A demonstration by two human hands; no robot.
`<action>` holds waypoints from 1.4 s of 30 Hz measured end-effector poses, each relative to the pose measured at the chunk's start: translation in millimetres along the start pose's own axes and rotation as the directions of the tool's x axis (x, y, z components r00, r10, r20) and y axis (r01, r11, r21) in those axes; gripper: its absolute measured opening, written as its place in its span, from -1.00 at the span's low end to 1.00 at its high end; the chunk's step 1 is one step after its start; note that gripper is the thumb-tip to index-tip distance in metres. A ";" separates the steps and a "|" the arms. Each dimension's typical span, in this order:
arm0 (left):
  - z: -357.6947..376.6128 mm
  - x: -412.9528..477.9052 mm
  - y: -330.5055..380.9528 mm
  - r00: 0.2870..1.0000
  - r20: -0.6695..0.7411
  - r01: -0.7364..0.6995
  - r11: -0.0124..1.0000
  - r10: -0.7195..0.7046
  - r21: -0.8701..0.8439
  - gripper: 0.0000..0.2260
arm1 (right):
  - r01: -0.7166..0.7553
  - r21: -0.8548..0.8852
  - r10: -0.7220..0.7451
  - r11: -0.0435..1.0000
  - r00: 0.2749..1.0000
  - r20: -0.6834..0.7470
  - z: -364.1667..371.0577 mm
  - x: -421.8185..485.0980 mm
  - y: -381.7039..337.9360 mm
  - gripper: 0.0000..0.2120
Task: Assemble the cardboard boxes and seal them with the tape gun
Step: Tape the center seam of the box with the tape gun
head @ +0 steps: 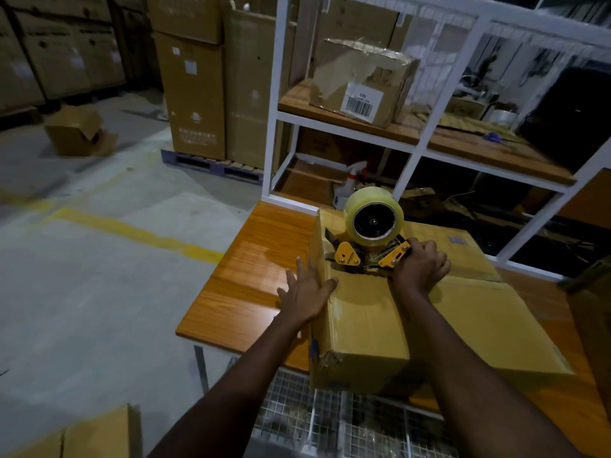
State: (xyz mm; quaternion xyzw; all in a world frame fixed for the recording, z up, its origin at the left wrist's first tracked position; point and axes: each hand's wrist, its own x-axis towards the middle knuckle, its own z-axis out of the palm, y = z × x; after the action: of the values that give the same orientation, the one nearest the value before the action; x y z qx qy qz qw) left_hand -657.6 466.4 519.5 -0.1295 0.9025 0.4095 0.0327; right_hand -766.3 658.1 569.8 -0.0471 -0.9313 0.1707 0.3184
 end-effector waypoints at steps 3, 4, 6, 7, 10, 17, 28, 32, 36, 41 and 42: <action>-5.8 -2.7 0.9 0.999 0.029 -0.017 0.994 0.014 0.109 -0.31 | -0.005 -0.011 0.005 1.000 1.000 0.008 0.0 0.2 -0.1 -0.94; -8.3 -2.4 0.0 1.000 0.020 0.000 0.989 -0.003 0.151 -0.28 | -0.003 -0.012 0.004 1.000 1.000 0.009 -0.3 0.2 -0.1 -0.94; -17.4 1.5 0.0 1.000 -0.020 -0.001 0.981 0.005 0.193 -0.14 | 0.005 -0.015 -0.004 1.000 1.000 0.010 -0.6 0.7 0.9 -0.94; -23.1 6.9 1.3 0.999 -0.025 -0.033 0.981 0.039 0.192 -0.07 | 0.010 -0.019 -0.010 1.000 1.000 0.008 -0.6 1.3 1.6 -0.93; -40.7 31.1 6.8 0.991 0.055 -0.130 0.972 0.121 0.194 0.07 | 0.026 -0.034 -0.026 0.999 1.000 -0.004 -0.5 3.1 1.1 -0.93; -41.0 62.4 -2.8 0.976 0.105 -0.213 0.945 0.192 0.247 0.16 | 0.043 -0.021 -0.044 0.999 0.999 -0.015 -1.6 4.4 0.7 -0.93; -47.9 55.5 -1.7 0.964 0.030 -0.258 0.909 0.263 0.329 -0.04 | 0.141 0.022 -0.139 0.990 0.989 -0.048 -3.8 15.3 1.7 -0.93; -49.2 56.1 -0.4 0.966 0.029 -0.249 0.902 0.255 0.352 -0.11 | 0.164 0.005 -0.163 0.987 0.986 -0.022 3.2 13.8 9.6 -0.92; -50.6 54.9 1.6 0.972 0.043 -0.229 0.893 0.230 0.387 -0.19 | 0.123 -0.012 -0.123 0.992 0.992 -0.009 7.9 18.2 22.2 -0.94; -52.9 55.4 4.1 0.980 0.059 -0.198 0.887 0.191 0.418 -0.23 | 0.091 -0.031 -0.092 0.995 0.995 -0.029 7.6 34.1 60.2 -0.91; -52.6 55.4 4.3 0.981 0.055 -0.190 0.887 0.184 0.421 -0.24 | 0.093 -0.046 -0.094 0.995 0.995 -0.022 8.6 37.2 66.0 -0.90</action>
State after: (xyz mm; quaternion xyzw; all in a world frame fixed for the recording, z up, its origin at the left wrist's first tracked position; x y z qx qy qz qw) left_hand -709.7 418.4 548.3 -0.0290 0.9779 0.2055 0.0268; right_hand -802.4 724.8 562.0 -0.0127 -0.9322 0.1341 0.3359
